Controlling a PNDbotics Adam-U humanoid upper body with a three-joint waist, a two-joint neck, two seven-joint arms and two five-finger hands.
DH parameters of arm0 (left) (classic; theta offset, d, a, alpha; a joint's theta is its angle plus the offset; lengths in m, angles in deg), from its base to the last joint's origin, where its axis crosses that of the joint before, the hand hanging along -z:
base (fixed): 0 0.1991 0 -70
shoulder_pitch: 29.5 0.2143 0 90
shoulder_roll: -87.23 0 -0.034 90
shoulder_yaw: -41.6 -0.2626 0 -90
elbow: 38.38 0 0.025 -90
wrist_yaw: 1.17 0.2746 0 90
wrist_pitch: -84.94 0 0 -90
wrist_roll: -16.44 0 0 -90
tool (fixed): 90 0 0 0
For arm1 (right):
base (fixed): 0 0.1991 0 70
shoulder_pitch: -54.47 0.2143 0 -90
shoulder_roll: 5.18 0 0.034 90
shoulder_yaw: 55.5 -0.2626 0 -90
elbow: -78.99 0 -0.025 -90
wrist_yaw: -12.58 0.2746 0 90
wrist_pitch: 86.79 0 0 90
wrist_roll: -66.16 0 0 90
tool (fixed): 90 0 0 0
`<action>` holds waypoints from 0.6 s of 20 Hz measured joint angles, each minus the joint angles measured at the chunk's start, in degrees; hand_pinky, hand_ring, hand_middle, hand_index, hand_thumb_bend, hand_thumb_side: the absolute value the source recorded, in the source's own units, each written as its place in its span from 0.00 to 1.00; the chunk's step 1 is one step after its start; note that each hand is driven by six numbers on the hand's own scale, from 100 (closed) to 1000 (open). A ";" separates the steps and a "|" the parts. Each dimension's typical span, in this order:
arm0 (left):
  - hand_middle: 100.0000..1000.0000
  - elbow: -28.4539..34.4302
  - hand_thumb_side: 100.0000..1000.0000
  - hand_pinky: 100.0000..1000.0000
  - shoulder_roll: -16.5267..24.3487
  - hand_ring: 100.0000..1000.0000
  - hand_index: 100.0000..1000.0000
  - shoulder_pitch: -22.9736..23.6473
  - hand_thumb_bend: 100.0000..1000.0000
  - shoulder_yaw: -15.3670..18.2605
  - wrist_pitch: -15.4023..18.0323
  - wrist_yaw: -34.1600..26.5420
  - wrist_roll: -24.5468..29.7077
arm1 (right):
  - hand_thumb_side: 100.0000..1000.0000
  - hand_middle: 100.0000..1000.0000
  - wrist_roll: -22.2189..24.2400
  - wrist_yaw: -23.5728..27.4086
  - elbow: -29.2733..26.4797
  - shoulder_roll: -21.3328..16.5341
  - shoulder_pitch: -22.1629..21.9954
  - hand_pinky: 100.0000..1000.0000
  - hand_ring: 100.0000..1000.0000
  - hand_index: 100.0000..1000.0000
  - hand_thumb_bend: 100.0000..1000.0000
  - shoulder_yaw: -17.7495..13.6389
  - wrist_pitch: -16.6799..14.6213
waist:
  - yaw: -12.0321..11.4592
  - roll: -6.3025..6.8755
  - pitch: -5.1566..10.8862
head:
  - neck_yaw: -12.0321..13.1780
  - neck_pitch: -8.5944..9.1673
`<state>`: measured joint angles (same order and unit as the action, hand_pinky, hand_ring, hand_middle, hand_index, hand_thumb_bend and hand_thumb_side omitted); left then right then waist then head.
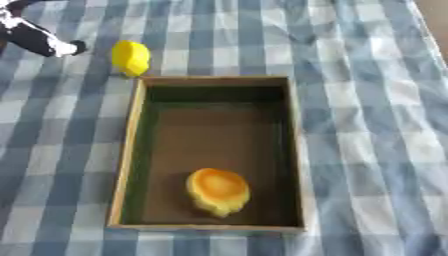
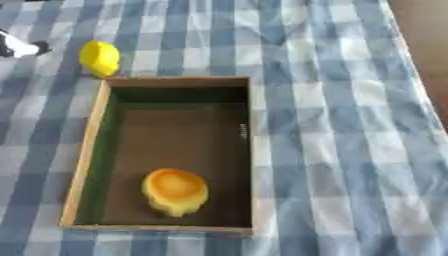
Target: Pick up objects on the table and place them in the box.
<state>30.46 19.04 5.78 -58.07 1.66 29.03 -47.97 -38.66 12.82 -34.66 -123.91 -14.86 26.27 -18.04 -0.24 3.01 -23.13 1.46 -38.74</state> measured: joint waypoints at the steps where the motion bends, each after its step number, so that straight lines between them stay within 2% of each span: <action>1: 0.88 -0.12 0.05 0.91 -0.24 0.93 0.92 -0.17 0.46 -0.17 0.16 0.16 0.56 | 0.15 0.60 0.08 0.13 0.00 0.00 0.01 0.82 0.95 0.79 0.00 0.12 0.14 | 0.05 0.05 0.00 | 0.04 0.00; 12: 0.86 -0.69 0.14 0.90 -1.70 0.92 0.91 -0.68 0.46 -1.78 1.85 -0.79 6.19 | 0.21 0.59 0.20 0.86 0.00 0.08 0.34 0.82 0.95 0.78 0.00 0.27 1.61 | 0.32 0.38 -0.11 | 0.20 0.02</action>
<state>29.78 17.35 5.11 -59.85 3.51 28.24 -41.78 -38.46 13.67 -34.66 -123.84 -14.52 26.54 -16.43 0.07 3.39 -23.24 1.67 -38.71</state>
